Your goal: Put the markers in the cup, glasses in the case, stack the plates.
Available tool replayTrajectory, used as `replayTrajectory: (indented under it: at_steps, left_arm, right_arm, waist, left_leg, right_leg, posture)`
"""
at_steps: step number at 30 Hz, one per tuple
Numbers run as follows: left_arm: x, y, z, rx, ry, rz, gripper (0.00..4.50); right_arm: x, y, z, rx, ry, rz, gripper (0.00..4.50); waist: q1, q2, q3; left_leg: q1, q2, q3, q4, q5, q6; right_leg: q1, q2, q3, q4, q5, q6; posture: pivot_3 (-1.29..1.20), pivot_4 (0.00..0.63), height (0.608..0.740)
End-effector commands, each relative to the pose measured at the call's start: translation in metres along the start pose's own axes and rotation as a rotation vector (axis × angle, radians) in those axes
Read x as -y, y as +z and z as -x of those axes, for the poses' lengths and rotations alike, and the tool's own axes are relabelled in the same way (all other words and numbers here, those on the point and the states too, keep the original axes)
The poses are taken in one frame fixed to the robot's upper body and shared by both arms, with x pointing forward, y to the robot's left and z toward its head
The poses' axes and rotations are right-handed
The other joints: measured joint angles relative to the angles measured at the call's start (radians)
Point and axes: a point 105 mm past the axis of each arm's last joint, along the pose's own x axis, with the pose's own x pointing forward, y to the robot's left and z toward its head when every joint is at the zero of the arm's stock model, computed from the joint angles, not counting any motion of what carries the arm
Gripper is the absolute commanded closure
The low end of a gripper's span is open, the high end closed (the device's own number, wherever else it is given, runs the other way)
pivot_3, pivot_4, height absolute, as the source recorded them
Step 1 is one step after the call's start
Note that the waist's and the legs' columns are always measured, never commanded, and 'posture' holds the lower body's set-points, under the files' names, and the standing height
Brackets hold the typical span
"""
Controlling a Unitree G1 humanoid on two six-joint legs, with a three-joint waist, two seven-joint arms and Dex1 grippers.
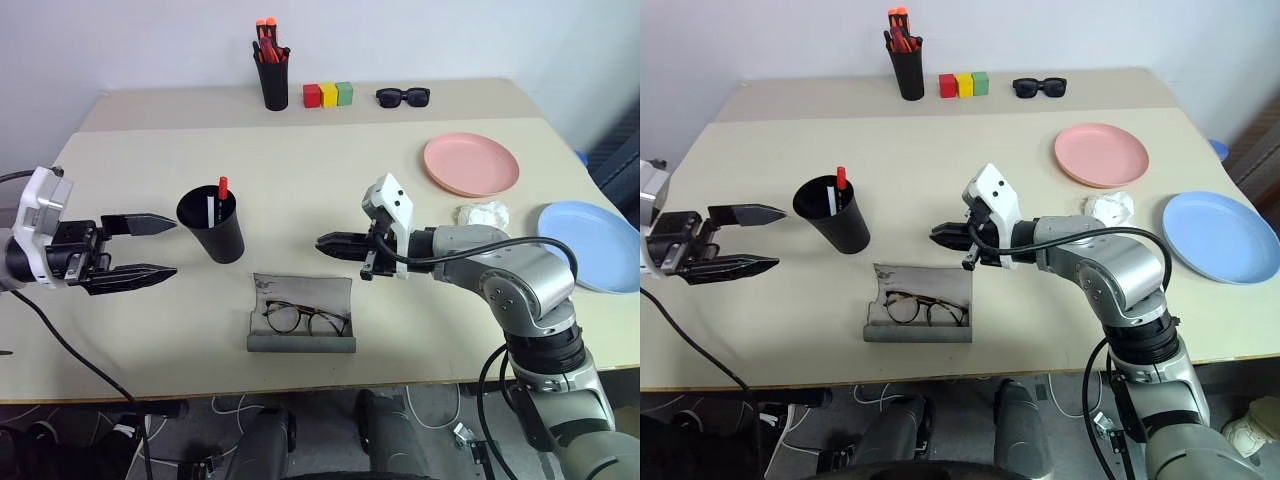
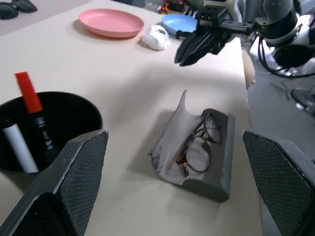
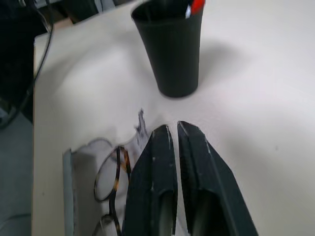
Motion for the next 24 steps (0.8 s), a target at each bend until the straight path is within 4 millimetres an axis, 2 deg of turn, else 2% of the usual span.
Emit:
replayTrajectory:
  at_steps: [1,5,8,11,15,18,21,24]
  left_arm:
    - [0.006,0.007,-0.003,0.019,-0.015,-0.03,0.0]
    - [0.006,0.006,-0.005,0.022,-0.021,-0.024,0.0]
    - [0.004,0.005,-0.012,0.035,-0.02,-0.013,0.0]
    - [0.008,0.005,-0.024,0.055,-0.054,0.023,0.0]
    - [0.014,0.005,-0.044,0.063,-0.088,0.005,0.0]
    - [0.018,0.006,-0.055,0.069,-0.122,0.01,0.0]
    - [0.013,0.009,-0.067,0.082,-0.11,-0.004,0.0]
    - [0.008,0.01,-0.079,0.102,-0.1,0.023,0.0]
  right_arm:
    - [0.006,0.005,0.007,0.013,-0.045,0.075,4.46]
    - [0.015,-0.008,0.005,-0.031,-0.103,0.092,4.46]
    - [0.021,0.003,0.011,0.055,-0.109,-0.004,4.46]
    - [0.006,0.007,0.022,0.084,-0.005,-0.024,3.56]
    - [-0.005,0.015,0.044,0.138,0.064,-0.032,1.65]
    - [-0.008,0.013,0.059,0.126,0.081,-0.028,0.08]
    - [-0.011,0.008,0.069,0.096,0.079,-0.017,0.03]
    - [-0.003,0.007,0.073,0.081,0.015,0.004,0.03]
  waist:
    - [0.0,0.0,0.0]
    - [0.0,0.0,0.0]
    - [-0.005,0.0,0.0]
    - [-0.004,0.0,0.0]
    - [0.002,0.0,0.0]
    - [0.011,0.0,0.0]
    - [0.014,0.0,0.0]
    - [0.014,-0.001,0.0]
  left_leg:
    - [0.0,0.0,0.0,0.0,0.0,0.0]
    - [0.0,0.0,0.0,0.0,0.0,0.0]
    - [0.0,0.0,0.0,0.0,0.0,0.0]
    - [0.0,0.0,-0.001,0.0,0.0,0.0]
    - [0.0,0.0,-0.001,0.0,0.0,0.0]
    - [0.0,0.0,-0.001,0.0,0.0,0.0]
    - [0.001,0.0,-0.001,0.0,0.0,0.0]
    - [0.001,0.0,0.0,0.001,0.0,0.0]
  right_leg:
    - [0.0,0.0,0.0,0.0,0.0,0.0]
    - [0.0,0.0,0.0,0.0,0.0,0.0]
    - [0.0,0.0,0.0,0.0,0.0,0.0]
    - [0.0,0.0,0.0,0.0,0.0,0.0]
    - [0.001,0.0,0.0,-0.001,0.0,0.0]
    - [0.001,0.0,0.0,-0.001,0.0,0.0]
    - [0.002,0.0,0.0,0.0,0.0,0.0]
    - [0.002,0.0,0.0,0.0,0.0,0.0]
  posture:
    - [0.0,0.15,0.74]
    - [0.0,0.15,0.74]
    - [0.0,0.15,0.74]
    - [0.0,0.15,0.74]
    - [0.0,0.15,0.74]
    - [0.0,0.15,0.74]
    - [0.0,0.15,0.74]
    - [0.0,0.15,0.74]
